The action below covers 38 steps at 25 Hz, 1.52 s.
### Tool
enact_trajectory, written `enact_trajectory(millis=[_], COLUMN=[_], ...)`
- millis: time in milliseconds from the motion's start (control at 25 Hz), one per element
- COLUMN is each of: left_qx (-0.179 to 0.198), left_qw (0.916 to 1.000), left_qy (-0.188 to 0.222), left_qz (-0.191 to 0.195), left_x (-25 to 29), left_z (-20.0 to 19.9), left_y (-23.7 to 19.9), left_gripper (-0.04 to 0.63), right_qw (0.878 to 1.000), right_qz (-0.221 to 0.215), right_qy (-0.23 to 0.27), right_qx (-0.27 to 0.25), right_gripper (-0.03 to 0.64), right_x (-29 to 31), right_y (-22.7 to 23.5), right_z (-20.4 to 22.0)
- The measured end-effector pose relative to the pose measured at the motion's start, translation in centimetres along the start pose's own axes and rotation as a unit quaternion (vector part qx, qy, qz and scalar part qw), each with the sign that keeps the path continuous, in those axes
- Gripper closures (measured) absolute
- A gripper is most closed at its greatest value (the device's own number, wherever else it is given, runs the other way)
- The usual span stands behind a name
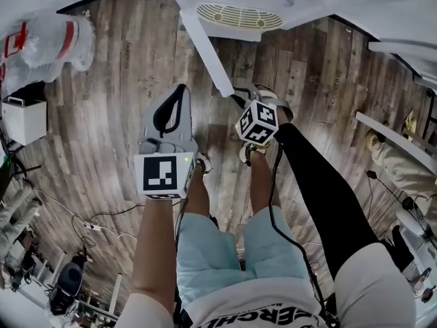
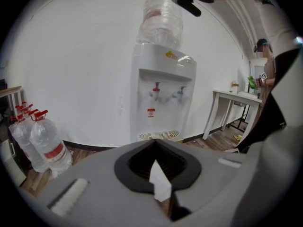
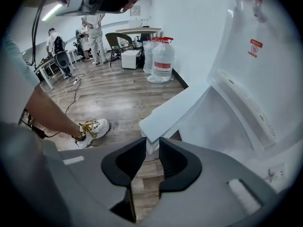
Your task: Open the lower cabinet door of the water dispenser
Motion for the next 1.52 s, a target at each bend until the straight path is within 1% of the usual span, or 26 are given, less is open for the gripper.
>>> enact_trajectory(millis=[80,240,760,1280,1520], left_qx=[-0.002,-0.019,-0.031,-0.049,-0.053], left_qw=[1.0,0.9998,0.9989,0.9966,0.9961], left_qy=[0.003,-0.006,-0.001,-0.001,0.004], left_qz=[-0.004,-0.008,-0.036,-0.065,-0.071], left_x=[-0.6,-2.3,-6.4,-9.5,-10.4], left_z=[0.1,0.7,1.4,2.3,2.6], left_y=[-0.8,-2.2,-7.5,-11.8,-13.3], left_gripper=[0.541,0.541,0.541,0.541,0.541], right_qw=[1.0,1.0,0.999,0.998,0.997], right_qz=[-0.004,-0.013,-0.025,-0.029,-0.027], right_qy=[-0.001,-0.007,-0.005,-0.004,0.002], right_qx=[-0.006,-0.018,-0.038,-0.064,-0.078], right_gripper=[0.551,0.551,0.549,0.549,0.549], right_x=[0.4,1.0,3.4,5.9,7.2], right_y=[-0.3,-1.2,-3.3,-4.0,-3.9], right_z=[-0.9,-2.8,-8.4,-13.6,-16.2])
Point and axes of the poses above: the fingertips, and each gripper's own axes: x forward along the fingers, y to its right, z out of its underside, the point moved 10 cm from there along -x, backward along the fingers, and after that the axes turned 8 degrees about -x, right-handed, at the moved point
